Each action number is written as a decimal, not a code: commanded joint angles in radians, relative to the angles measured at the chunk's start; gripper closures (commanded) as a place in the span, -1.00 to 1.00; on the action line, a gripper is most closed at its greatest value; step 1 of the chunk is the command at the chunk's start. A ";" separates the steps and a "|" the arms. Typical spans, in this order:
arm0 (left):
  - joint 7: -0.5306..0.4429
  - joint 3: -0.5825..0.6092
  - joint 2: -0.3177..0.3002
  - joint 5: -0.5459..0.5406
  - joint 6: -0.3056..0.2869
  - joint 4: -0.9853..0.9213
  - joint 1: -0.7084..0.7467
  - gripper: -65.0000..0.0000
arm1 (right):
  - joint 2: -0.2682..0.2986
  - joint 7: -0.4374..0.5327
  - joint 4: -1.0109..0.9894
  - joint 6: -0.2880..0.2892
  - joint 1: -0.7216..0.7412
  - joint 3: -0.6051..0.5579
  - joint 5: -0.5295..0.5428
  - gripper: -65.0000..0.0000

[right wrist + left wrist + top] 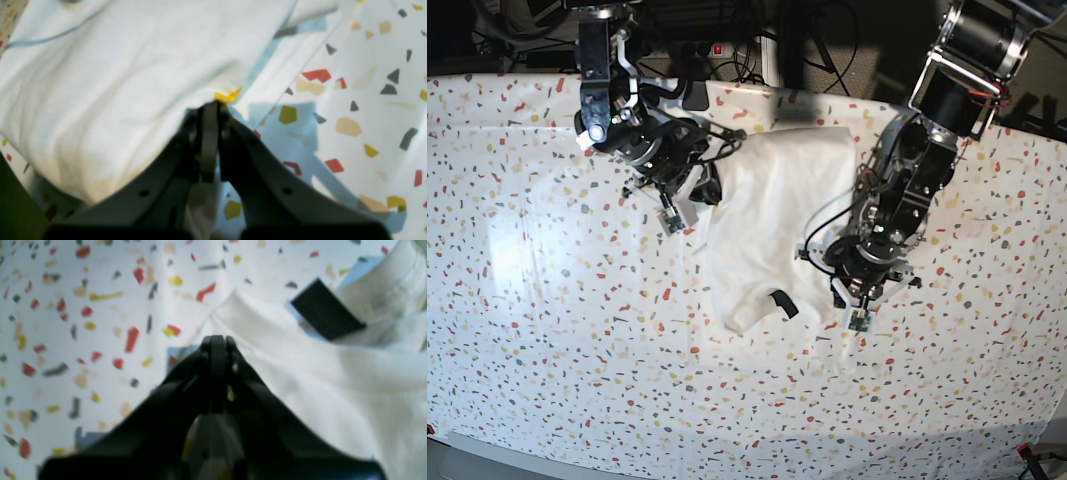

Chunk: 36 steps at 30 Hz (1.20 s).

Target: Fold the T-shirt properly

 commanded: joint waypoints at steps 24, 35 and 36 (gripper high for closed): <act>0.119 -0.004 -0.262 -0.021 0.106 0.565 0.259 1.00 | 0.000 -0.079 0.351 0.008 -0.186 0.442 0.179 1.00; 0.142 -0.006 -0.465 0.128 0.306 0.915 0.686 1.00 | 0.000 -0.248 0.500 0.008 -0.443 0.578 0.428 1.00; 0.142 -0.006 -0.466 0.144 0.311 0.925 0.721 1.00 | -0.001 -0.248 0.504 0.008 -0.475 0.583 0.446 1.00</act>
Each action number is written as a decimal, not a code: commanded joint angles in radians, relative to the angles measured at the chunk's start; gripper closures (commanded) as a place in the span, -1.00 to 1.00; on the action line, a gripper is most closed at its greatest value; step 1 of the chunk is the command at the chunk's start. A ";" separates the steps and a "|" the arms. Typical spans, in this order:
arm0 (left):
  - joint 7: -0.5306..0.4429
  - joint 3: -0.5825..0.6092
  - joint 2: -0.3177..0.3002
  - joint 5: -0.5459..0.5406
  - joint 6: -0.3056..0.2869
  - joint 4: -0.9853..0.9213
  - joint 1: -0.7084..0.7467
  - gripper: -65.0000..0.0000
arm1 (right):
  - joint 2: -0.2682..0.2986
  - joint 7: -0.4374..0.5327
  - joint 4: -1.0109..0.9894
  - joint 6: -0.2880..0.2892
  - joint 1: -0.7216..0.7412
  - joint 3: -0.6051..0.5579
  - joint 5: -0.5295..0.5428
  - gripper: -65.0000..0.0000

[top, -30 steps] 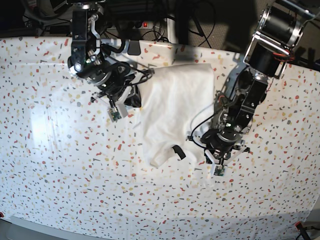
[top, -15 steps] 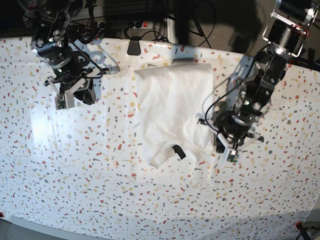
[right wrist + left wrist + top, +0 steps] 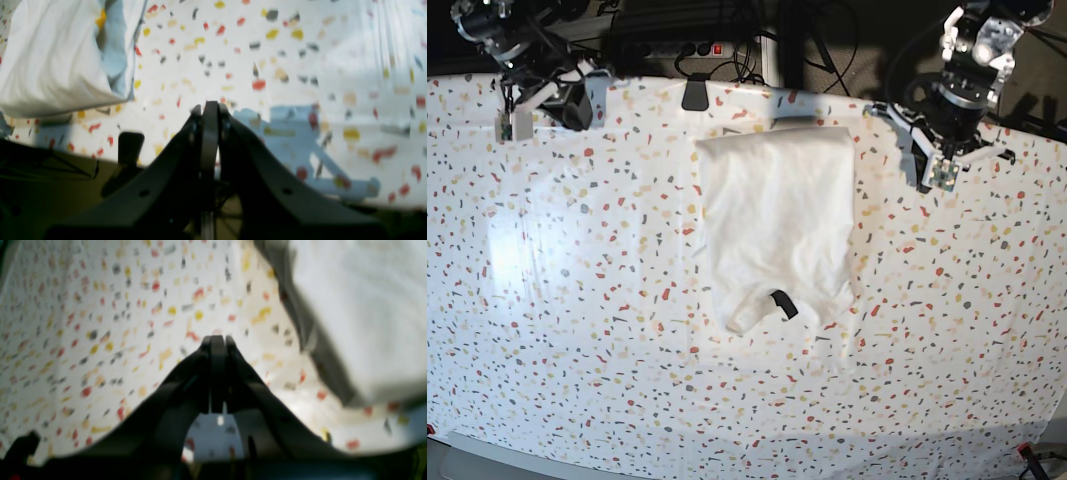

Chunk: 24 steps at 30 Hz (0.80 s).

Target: Fold the T-shirt properly

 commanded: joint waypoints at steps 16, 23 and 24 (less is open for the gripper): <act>-0.167 -0.003 -0.007 0.166 0.050 0.023 0.433 1.00 | -0.145 0.057 0.018 0.005 -0.313 0.012 -0.034 1.00; -0.243 -0.085 -0.007 0.068 0.011 -0.056 0.452 1.00 | -0.166 0.044 0.013 0.005 -0.314 0.011 -0.098 1.00; -0.266 -0.104 -0.006 0.030 -0.017 -0.087 0.448 1.00 | -0.166 0.043 0.013 0.005 -0.314 0.011 -0.098 1.00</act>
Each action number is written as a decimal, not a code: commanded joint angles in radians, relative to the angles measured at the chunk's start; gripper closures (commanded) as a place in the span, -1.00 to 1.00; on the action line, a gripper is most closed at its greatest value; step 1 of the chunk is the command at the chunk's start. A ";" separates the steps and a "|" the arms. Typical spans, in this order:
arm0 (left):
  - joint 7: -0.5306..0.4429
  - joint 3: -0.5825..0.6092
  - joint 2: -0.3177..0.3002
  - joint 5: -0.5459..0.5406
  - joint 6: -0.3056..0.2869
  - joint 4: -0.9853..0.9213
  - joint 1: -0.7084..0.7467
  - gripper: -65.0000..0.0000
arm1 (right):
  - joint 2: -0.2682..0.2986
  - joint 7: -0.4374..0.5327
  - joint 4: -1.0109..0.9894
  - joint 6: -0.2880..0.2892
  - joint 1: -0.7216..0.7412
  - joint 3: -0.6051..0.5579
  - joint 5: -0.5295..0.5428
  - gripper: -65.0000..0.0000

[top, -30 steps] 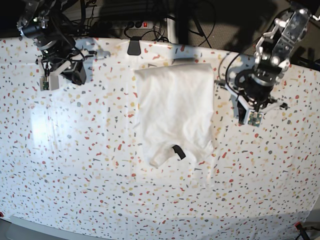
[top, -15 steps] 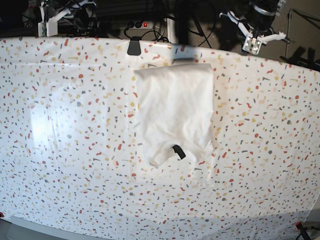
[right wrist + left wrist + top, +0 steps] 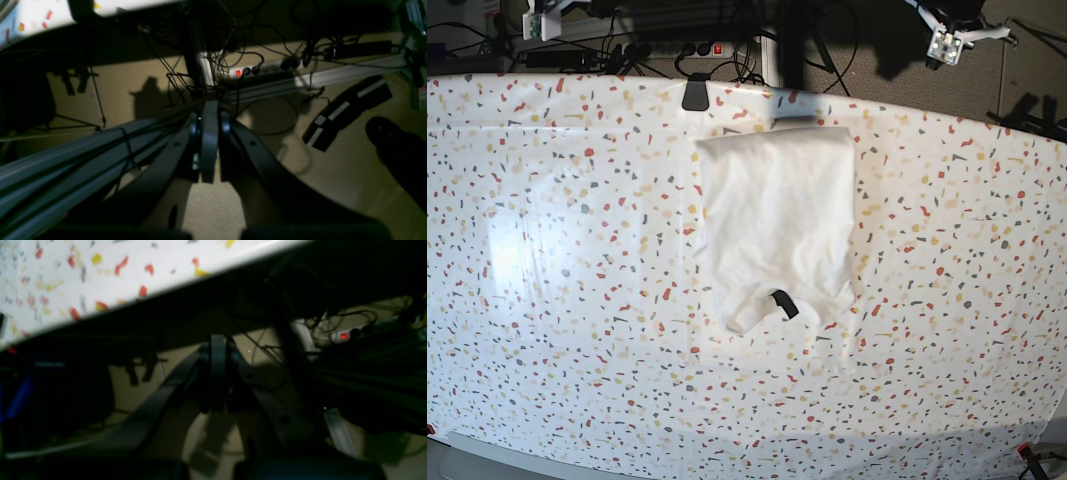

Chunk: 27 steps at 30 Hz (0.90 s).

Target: Fold the T-shirt properly

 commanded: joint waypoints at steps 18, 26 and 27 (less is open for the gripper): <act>-0.111 -0.193 0.339 -0.238 -0.562 -0.977 -0.300 1.00 | 0.180 0.018 -0.586 0.005 0.171 0.003 -0.066 1.00; -0.241 -0.193 0.449 -0.222 -0.565 -1.491 -0.474 1.00 | 0.367 0.262 -1.247 0.005 0.383 -0.145 -0.259 1.00; -0.238 -0.193 0.457 -0.233 -0.565 -1.521 -0.490 1.00 | 0.383 0.303 -1.316 0.005 0.408 -0.188 -0.276 1.00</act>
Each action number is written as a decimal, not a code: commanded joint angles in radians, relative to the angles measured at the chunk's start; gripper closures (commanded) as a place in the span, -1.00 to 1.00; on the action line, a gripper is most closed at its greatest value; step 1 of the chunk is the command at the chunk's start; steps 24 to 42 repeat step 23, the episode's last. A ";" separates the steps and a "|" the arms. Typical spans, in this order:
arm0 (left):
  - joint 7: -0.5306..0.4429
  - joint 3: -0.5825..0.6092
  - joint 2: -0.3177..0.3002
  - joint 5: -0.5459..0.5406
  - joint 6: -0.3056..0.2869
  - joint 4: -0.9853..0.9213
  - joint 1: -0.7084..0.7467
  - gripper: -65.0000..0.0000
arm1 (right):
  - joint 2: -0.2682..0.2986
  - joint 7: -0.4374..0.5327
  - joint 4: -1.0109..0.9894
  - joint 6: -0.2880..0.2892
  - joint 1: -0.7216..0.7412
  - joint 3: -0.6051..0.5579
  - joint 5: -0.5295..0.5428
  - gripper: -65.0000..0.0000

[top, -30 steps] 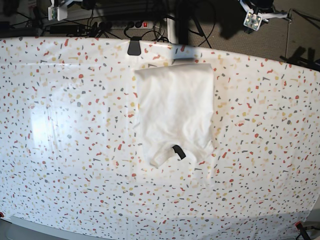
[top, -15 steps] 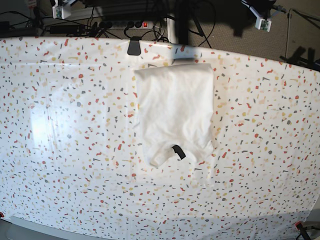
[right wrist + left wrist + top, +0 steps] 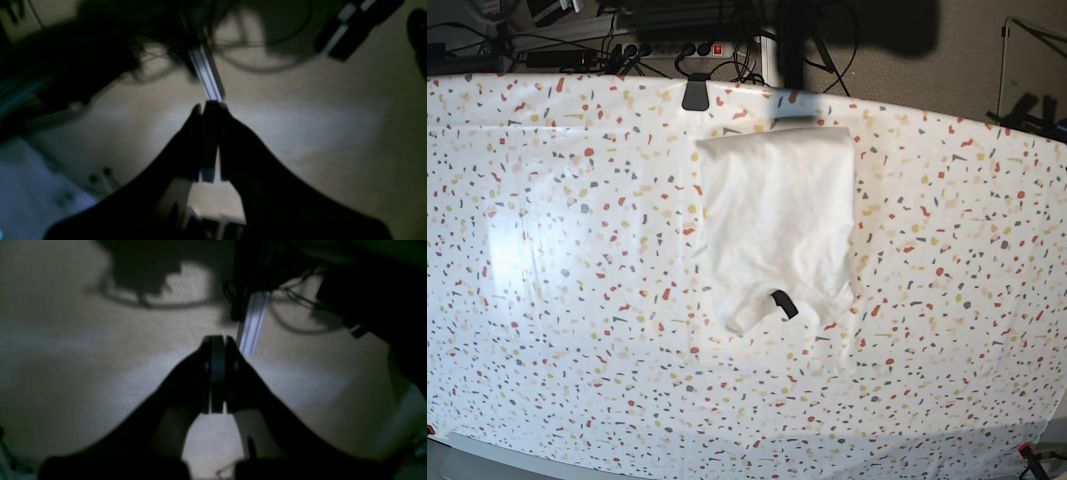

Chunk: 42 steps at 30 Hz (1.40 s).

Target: Fold the T-shirt properly

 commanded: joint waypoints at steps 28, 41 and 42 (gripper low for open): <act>-0.017 0.000 0.113 -0.123 -0.135 -0.031 -0.068 1.00 | -0.040 0.185 -0.266 -0.209 0.216 -0.521 -0.006 1.00; -0.017 0.000 0.113 -0.123 -0.135 -0.031 -0.068 1.00 | -0.040 0.185 -0.266 -0.209 0.216 -0.521 -0.006 1.00; -0.017 0.000 0.113 -0.123 -0.135 -0.031 -0.068 1.00 | -0.040 0.185 -0.266 -0.209 0.216 -0.521 -0.006 1.00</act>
